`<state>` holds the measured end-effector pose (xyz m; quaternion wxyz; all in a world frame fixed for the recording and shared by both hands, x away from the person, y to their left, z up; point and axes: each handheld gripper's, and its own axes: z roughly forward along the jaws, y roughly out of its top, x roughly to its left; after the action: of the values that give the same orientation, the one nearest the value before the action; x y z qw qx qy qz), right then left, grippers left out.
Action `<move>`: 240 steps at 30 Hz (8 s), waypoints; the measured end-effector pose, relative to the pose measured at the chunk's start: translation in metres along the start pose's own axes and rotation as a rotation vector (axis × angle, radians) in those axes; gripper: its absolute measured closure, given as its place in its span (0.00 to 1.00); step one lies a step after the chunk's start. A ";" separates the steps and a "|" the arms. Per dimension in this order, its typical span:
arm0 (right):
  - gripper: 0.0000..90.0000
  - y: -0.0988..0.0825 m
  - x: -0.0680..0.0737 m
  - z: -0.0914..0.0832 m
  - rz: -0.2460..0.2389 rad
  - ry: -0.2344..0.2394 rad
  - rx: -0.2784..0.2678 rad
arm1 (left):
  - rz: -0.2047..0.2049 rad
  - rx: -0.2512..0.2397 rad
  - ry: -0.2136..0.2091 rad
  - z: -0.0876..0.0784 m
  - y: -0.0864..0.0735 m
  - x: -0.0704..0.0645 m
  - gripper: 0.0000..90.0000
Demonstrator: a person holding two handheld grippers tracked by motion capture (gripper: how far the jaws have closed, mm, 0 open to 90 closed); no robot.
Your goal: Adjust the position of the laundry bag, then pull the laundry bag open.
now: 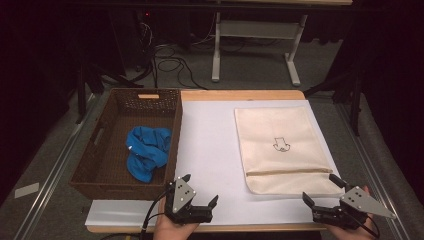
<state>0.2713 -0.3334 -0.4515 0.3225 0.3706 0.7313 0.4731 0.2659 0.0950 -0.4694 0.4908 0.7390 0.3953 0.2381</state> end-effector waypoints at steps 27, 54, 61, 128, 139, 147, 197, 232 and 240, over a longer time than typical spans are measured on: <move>0.00 -0.007 -0.012 -0.005 0.042 0.011 -0.003 | -0.022 -0.006 -0.002 0.002 -0.001 -0.001 0.01; 0.00 -0.009 -0.009 -0.001 0.059 0.030 -0.003 | -0.057 0.026 -0.043 0.018 -0.004 -0.008 0.11; 0.00 -0.011 -0.012 0.000 0.056 0.028 0.006 | -0.020 0.075 -0.077 0.046 -0.001 -0.022 0.17; 0.31 -0.046 -0.039 0.025 0.192 -0.045 0.279 | 0.046 0.172 -0.170 0.074 -0.001 -0.024 0.95; 0.65 -0.052 -0.036 0.035 0.197 -0.034 0.381 | 0.068 0.207 -0.172 0.077 -0.005 -0.025 0.95; 0.88 -0.047 -0.031 0.040 0.163 -0.040 0.407 | 0.056 0.213 -0.174 0.076 -0.005 -0.024 0.95; 0.87 -0.022 0.000 0.085 0.097 0.096 0.360 | 0.048 0.324 -0.079 0.038 -0.025 0.002 0.94; 1.00 -0.021 -0.021 0.059 0.170 0.078 0.245 | -0.016 0.020 0.001 0.016 -0.009 0.006 0.52; 1.00 -0.022 -0.021 0.064 0.174 0.075 0.258 | -0.033 0.022 -0.002 0.017 -0.009 0.009 0.50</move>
<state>0.3294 -0.3279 -0.4914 0.2028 0.4529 0.7626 0.4150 0.2804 0.0952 -0.4846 0.4867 0.7382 0.4094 0.2247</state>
